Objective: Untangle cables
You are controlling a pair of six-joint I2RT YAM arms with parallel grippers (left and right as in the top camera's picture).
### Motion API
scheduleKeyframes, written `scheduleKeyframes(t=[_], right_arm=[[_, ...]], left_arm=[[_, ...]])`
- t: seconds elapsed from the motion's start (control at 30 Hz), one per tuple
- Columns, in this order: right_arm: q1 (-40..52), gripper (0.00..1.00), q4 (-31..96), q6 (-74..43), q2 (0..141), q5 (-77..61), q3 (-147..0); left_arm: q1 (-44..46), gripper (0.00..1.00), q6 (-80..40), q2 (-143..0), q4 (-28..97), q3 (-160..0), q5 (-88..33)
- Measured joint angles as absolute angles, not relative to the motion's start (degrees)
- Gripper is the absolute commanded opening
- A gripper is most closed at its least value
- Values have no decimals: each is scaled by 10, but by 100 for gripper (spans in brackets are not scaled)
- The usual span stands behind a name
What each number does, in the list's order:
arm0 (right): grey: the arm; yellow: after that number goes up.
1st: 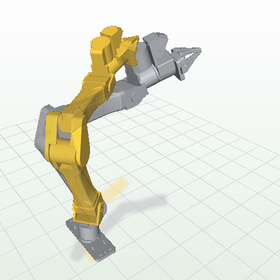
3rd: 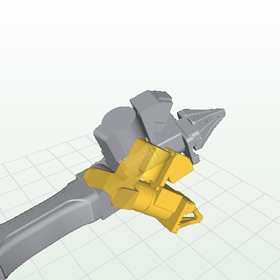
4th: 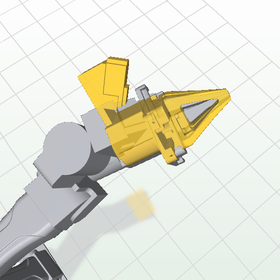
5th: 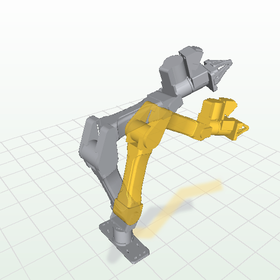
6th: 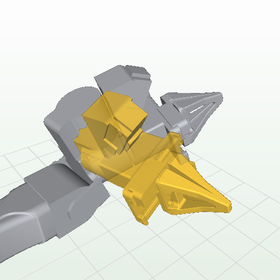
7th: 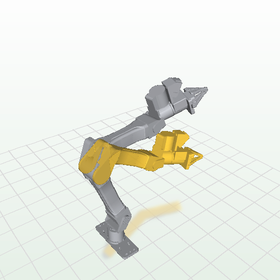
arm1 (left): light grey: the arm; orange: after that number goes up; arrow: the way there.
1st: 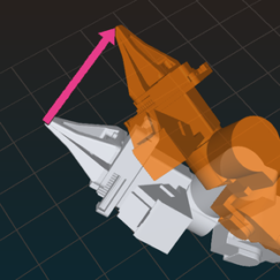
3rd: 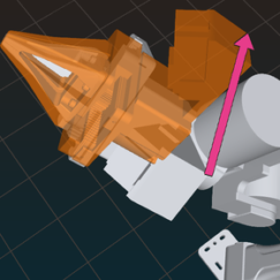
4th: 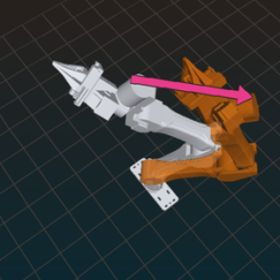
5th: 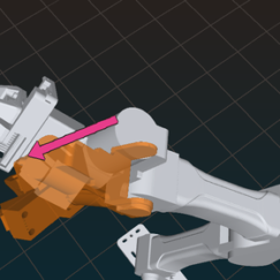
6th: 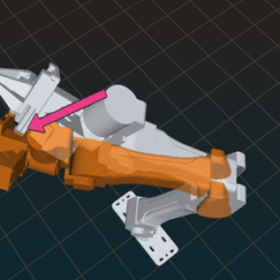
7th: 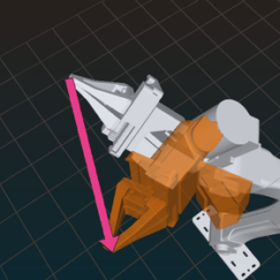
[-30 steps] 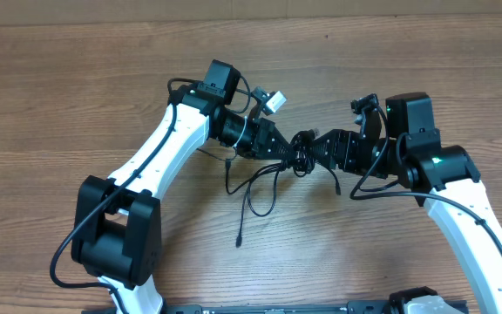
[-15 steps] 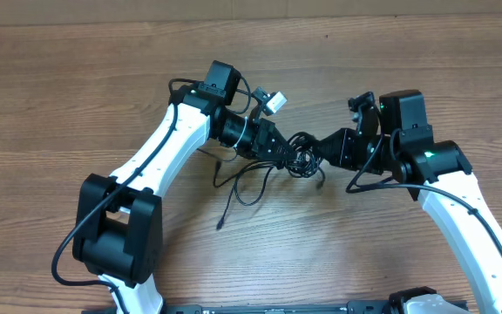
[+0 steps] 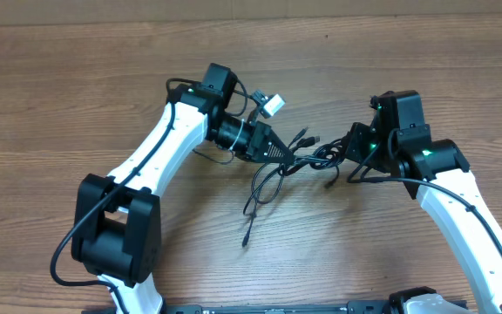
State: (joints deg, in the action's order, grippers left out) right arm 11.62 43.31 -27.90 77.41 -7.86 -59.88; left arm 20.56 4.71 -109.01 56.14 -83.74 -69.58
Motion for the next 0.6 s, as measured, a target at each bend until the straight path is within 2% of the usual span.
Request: scheduleKeyframes(t=[0.3, 0.6], right_arm=[[116, 4, 432, -303, 774, -24, -599], [116, 4, 372, -376, 788, -53, -599]], left_arm=[[168, 4, 112, -1090, 612, -837, -740], [165, 4, 125, -1090, 696, -840, -613]])
